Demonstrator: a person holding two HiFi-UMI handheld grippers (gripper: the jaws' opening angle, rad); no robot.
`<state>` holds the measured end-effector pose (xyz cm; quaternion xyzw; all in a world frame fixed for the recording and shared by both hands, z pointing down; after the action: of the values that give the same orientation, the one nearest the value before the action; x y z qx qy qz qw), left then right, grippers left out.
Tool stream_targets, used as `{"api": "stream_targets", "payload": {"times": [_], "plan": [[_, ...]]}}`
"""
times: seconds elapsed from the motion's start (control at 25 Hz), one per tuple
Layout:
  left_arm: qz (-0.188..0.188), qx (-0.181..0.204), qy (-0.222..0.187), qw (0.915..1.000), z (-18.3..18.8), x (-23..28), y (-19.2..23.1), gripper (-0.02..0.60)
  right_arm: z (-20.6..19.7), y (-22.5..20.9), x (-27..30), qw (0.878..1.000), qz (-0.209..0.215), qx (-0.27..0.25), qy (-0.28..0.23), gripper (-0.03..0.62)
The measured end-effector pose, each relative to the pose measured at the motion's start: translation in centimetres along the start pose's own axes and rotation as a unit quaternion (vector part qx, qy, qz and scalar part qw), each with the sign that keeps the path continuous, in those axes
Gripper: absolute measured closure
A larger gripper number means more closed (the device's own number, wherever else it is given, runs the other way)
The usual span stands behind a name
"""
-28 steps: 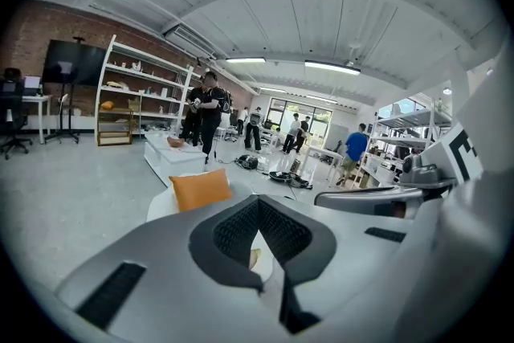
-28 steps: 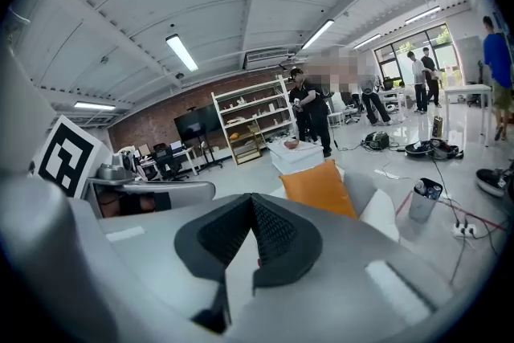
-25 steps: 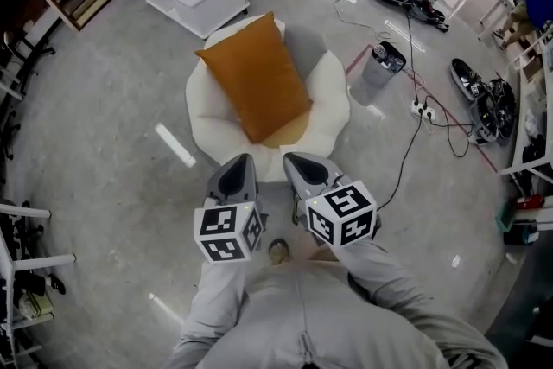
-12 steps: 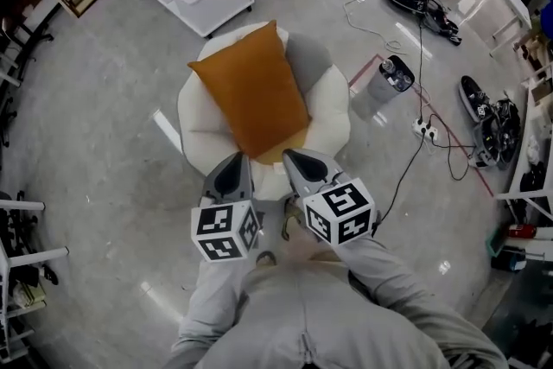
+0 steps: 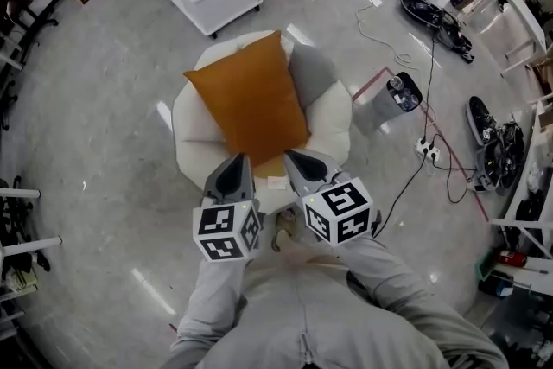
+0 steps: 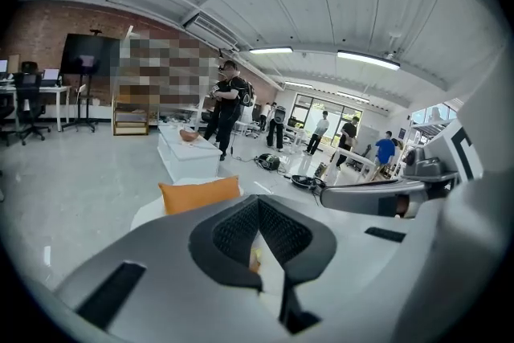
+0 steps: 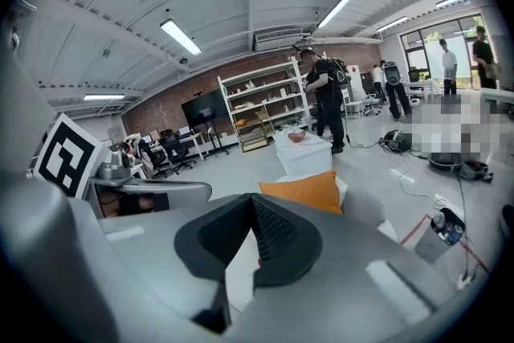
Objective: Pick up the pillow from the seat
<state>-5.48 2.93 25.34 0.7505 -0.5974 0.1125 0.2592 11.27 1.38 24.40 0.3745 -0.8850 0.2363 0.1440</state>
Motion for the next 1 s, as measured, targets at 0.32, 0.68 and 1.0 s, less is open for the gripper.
{"api": "stream_targets", "payload": {"times": [0.32, 0.68, 1.0], "plan": [[0.030, -0.013, 0.014, 0.9994, -0.2, 3.8, 1.2, 0.583, 0.2, -4.5, 3.0, 1.000, -0.007, 0.024, 0.010, 0.594], [0.047, -0.027, 0.048, 0.9973, -4.3, 9.9, 5.0, 0.583, -2.9, -9.9, 9.2, 0.998, -0.021, 0.049, 0.045, 0.554], [0.061, -0.038, 0.083, 0.9940, -10.5, 18.6, 10.8, 0.583, -9.0, -16.7, 17.6, 0.995, -0.026, 0.053, 0.082, 0.517]]}}
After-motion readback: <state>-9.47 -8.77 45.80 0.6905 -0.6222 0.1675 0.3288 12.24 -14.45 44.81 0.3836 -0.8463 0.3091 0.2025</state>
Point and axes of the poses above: the fingertips, and each gripper's own axes: x forward along the fingers, y to its left, z out of its top, the point moved 9 cm from there along -x, backward along the fingers, and after that the axes turned 4 degrees about z, right-handed, at the moved point
